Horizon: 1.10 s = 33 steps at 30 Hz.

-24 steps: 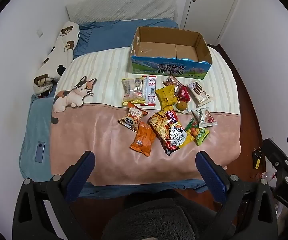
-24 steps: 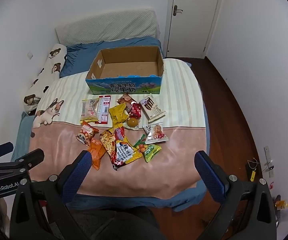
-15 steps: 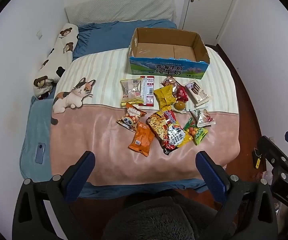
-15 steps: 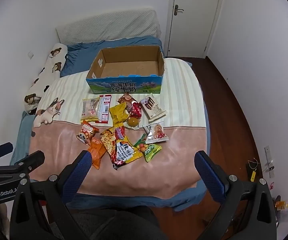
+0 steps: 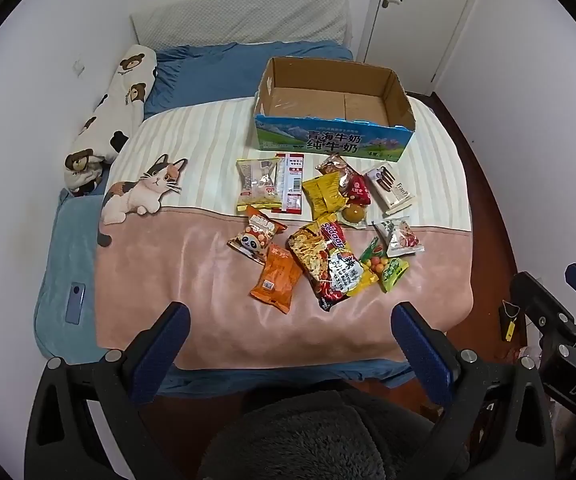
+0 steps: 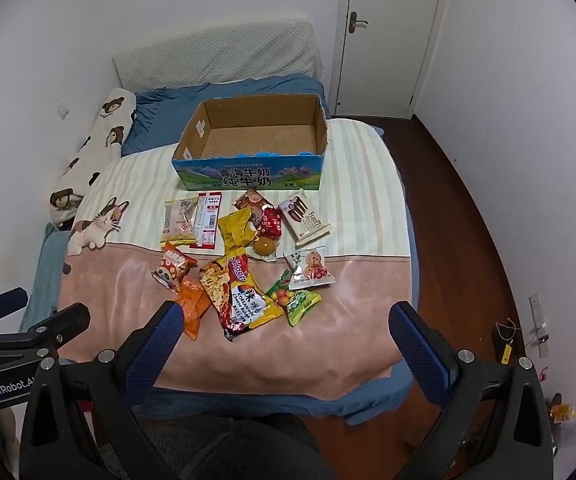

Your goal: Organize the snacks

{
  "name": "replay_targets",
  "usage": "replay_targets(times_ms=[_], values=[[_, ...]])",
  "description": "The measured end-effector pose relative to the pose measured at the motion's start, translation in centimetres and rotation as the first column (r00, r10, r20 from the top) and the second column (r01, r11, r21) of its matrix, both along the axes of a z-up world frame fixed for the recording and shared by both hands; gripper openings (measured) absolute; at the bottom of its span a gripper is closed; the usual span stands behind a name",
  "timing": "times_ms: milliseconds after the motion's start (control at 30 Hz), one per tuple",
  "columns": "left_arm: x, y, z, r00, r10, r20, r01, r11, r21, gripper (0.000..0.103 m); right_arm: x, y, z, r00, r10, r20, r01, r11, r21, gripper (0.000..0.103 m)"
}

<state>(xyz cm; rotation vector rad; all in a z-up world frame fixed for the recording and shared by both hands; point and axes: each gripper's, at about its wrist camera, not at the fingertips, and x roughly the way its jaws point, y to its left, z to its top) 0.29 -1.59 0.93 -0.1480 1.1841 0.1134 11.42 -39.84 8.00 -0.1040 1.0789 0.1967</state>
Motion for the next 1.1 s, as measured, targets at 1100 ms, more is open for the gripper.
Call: replay_targets(times_ms=[1100], values=[[0.10, 0.19, 0.08, 1.000, -0.005, 0.025, 0.005, 1.000, -0.024, 0.103, -0.46, 0.12, 0.92, 0.999, -0.013, 0.041, 0.014, 1.000, -0.004, 0.103]])
